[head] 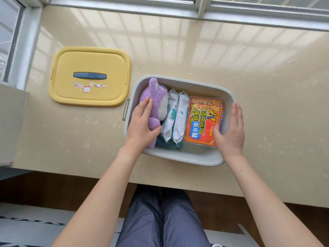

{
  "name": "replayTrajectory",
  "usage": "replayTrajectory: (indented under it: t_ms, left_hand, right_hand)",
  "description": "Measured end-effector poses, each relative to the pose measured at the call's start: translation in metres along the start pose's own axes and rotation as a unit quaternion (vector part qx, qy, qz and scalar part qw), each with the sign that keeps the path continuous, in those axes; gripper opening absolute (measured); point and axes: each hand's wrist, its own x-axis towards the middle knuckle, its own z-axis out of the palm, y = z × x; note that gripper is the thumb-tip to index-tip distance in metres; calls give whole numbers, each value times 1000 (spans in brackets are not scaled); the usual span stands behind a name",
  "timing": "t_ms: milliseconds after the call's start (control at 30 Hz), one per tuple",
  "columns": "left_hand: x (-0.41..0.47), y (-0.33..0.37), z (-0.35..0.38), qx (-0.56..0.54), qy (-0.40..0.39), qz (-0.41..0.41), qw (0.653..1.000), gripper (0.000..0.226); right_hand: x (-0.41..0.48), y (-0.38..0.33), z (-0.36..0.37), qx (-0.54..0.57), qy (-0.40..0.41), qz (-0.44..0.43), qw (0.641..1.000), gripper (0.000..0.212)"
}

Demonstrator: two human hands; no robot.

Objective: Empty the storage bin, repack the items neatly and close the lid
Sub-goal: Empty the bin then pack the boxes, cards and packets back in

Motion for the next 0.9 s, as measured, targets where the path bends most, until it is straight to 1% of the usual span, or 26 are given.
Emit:
replayTrajectory:
  t_ms: [167, 300, 400, 500, 633, 700, 800, 833, 900]
  left_hand:
    - [8, -16, 5, 12, 12, 13, 1000, 84]
    - [10, -19, 9, 7, 4, 1, 1000, 85]
    - [10, -18, 7, 8, 2, 3, 1000, 84]
    - [4, -18, 3, 18, 11, 10, 1000, 80]
    - [1, -20, 4, 23, 12, 17, 1000, 77]
    - [3, -21, 7, 20, 15, 13, 1000, 77]
    - [2, -20, 11, -5, 29, -6, 1000, 75]
    - [2, -20, 12, -10, 33, -8, 999, 74]
    - [3, -20, 12, -11, 35, -9, 999, 74]
  right_hand:
    - [0, 3, 0, 10, 7, 4, 1000, 77]
    - [-1, 4, -2, 34, 12, -5, 999, 65]
    - [-1, 4, -2, 27, 10, -8, 1000, 59]
    - [-5, 7, -5, 0, 13, -1, 1000, 61]
    - [-13, 13, -7, 39, -12, 12, 999, 66]
    - [-14, 14, -5, 60, -7, 39, 997, 67]
    - [-15, 14, -5, 139, -3, 147, 979, 62]
    - [-16, 13, -6, 167, -8, 168, 972, 60]
    - [-18, 11, -8, 210, -14, 168, 963, 59]
